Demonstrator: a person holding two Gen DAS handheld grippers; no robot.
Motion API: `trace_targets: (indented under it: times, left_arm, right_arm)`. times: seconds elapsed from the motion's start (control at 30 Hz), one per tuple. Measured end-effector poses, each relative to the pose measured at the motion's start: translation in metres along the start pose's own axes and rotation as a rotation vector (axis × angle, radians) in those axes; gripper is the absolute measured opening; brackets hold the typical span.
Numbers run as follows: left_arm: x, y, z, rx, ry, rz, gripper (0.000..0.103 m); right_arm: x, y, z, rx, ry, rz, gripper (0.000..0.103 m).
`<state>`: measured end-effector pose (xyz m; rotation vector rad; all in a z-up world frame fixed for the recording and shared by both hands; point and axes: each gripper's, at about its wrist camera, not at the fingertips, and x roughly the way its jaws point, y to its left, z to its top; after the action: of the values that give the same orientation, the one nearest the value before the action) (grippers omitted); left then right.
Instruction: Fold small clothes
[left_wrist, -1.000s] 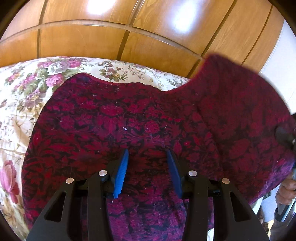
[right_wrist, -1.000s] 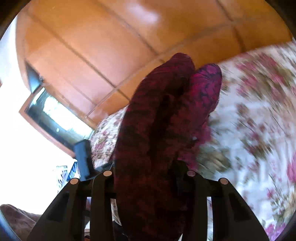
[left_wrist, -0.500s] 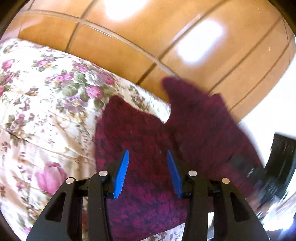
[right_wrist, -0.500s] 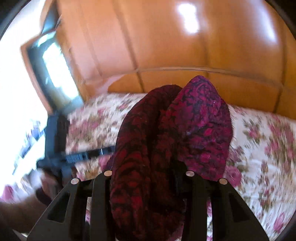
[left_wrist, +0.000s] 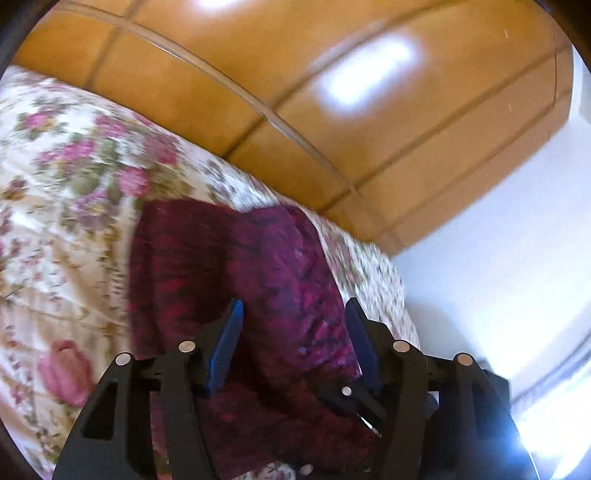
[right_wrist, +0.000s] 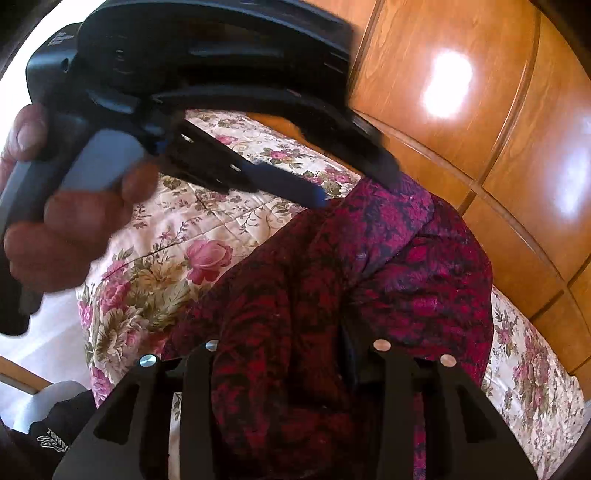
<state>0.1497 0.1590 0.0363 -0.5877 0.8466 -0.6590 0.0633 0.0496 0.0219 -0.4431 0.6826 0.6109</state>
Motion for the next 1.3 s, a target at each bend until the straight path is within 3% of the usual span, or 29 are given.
trace_targets:
  times: [0.07, 0.1, 0.17, 0.3, 0.37, 0.47, 0.57, 0.67, 0.83, 0.93, 1.07, 1.2, 1.3]
  left_arm:
    - [0.015, -0.012, 0.003, 0.058, 0.025, 0.069, 0.044]
    - [0.021, -0.015, 0.004, 0.078, 0.031, 0.107, 0.021]
    - [0.031, -0.014, 0.006, 0.086, 0.039, 0.169, 0.016]
    - [0.031, -0.015, 0.010, 0.108, 0.037, 0.215, 0.014]
    - [0.024, -0.017, 0.010, 0.129, 0.036, 0.232, 0.013]
    - [0.010, -0.013, 0.010, 0.133, 0.025, 0.248, 0.013]
    - [-0.005, -0.008, 0.007, 0.127, 0.004, 0.287, 0.013]
    - [-0.014, 0.011, 0.003, 0.086, -0.010, 0.339, 0.013]
    - [-0.004, 0.039, -0.015, 0.065, 0.007, 0.498, 0.015]
    - [-0.021, 0.031, -0.014, 0.050, -0.041, 0.486, 0.019]
    - [-0.037, 0.011, -0.005, 0.015, -0.085, 0.401, 0.034]
    - [-0.014, -0.007, -0.001, 0.093, -0.058, 0.487, 0.034]
    - [0.011, 0.002, -0.008, 0.121, -0.007, 0.567, 0.033]
  right_arm:
    - [-0.005, 0.000, 0.002, 0.007, -0.014, 0.001, 0.050]
    - [-0.009, -0.004, 0.002, 0.022, -0.031, 0.018, 0.063]
    - [-0.019, -0.016, 0.000, 0.060, -0.051, 0.075, 0.064]
    - [-0.062, -0.071, -0.017, 0.239, -0.097, 0.396, 0.076]
    - [-0.080, -0.096, -0.028, 0.292, -0.135, 0.428, 0.077]
    - [-0.088, -0.133, -0.047, 0.381, -0.141, 0.363, 0.076]
    - [-0.071, -0.148, -0.053, 0.426, -0.103, 0.312, 0.068]
    - [-0.039, -0.124, -0.043, 0.380, -0.056, 0.294, 0.065]
    - [-0.005, -0.073, -0.033, 0.222, -0.044, 0.117, 0.074]
    - [0.000, -0.061, -0.036, 0.163, -0.031, 0.062, 0.075]
    - [0.004, -0.063, -0.039, 0.154, -0.018, 0.043, 0.075]
    - [0.002, -0.057, -0.036, 0.139, -0.022, 0.026, 0.076]
    - [-0.007, -0.066, -0.038, 0.152, -0.010, 0.088, 0.076]
